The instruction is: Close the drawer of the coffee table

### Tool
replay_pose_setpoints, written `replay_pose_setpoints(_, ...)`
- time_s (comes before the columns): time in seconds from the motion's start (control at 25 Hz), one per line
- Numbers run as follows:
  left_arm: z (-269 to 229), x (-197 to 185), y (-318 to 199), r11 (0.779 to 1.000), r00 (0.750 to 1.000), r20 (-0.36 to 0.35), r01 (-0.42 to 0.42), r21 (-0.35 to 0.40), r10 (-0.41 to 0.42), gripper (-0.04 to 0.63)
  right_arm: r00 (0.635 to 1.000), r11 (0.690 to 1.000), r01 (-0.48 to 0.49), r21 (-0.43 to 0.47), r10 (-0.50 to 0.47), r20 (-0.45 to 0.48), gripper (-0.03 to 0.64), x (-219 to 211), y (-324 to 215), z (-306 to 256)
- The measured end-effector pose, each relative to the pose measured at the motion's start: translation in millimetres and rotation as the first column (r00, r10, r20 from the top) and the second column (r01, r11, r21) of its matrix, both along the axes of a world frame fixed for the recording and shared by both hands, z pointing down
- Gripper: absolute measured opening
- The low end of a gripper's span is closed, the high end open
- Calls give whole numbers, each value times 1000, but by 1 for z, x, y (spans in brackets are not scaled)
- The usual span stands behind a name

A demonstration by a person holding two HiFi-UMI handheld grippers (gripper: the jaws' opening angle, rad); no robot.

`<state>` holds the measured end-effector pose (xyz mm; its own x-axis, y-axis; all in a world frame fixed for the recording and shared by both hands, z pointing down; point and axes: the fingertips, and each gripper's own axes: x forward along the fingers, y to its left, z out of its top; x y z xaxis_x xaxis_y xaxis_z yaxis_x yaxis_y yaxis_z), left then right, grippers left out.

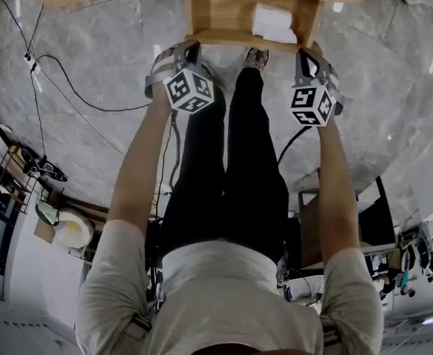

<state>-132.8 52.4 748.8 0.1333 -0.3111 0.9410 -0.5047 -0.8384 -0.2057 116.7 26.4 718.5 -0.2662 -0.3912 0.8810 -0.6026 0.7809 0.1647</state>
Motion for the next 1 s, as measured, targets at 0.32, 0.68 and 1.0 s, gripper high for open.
replay_pose_setpoints(0.32,23,-17,10,986,981,115,-151,-68,158,114,967,979,193,-64,-201,-156,151,16,10,25)
replay_pose_setpoints(0.68,43,-16,5,978,962,177,-198,-73,208,139,880,921,351,-172,-387,-274,138,38,25,57)
replay_pose_setpoints(1.0,41,-20,7,971,948,224,-198,-133,224,114,882,910,356,-211,-402,-246,87,36,29,53)
